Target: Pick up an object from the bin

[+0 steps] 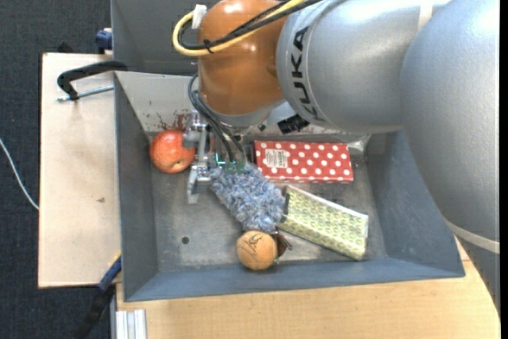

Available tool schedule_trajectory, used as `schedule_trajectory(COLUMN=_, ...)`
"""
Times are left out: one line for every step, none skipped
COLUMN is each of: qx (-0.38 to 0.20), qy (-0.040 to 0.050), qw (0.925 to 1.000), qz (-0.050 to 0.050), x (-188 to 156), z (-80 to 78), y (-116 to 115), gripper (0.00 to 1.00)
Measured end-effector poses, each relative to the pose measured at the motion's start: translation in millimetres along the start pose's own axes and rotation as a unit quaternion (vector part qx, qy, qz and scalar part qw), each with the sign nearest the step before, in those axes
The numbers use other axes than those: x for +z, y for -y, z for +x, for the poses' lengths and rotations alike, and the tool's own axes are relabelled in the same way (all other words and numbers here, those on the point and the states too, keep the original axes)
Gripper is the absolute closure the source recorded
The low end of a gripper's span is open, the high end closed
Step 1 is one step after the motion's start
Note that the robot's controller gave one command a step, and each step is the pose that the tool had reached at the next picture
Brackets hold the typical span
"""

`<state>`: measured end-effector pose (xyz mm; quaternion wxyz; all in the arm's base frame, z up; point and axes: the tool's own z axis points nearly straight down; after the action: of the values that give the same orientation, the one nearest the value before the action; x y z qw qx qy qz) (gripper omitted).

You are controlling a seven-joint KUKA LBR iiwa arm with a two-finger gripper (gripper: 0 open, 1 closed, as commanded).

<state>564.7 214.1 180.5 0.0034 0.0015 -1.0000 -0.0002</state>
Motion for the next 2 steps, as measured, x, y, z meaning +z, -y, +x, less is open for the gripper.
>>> schedule_trajectory(qx=0.001, qy=0.0042, qw=1.0000, qz=-0.001, x=-4.8, z=-2.2, y=1.0, gripper=0.00)
schedule_trajectory(qx=0.002, qy=0.0061, qw=1.0000, qz=-0.001, x=58.4, z=-3.6, y=52.5, gripper=0.00)
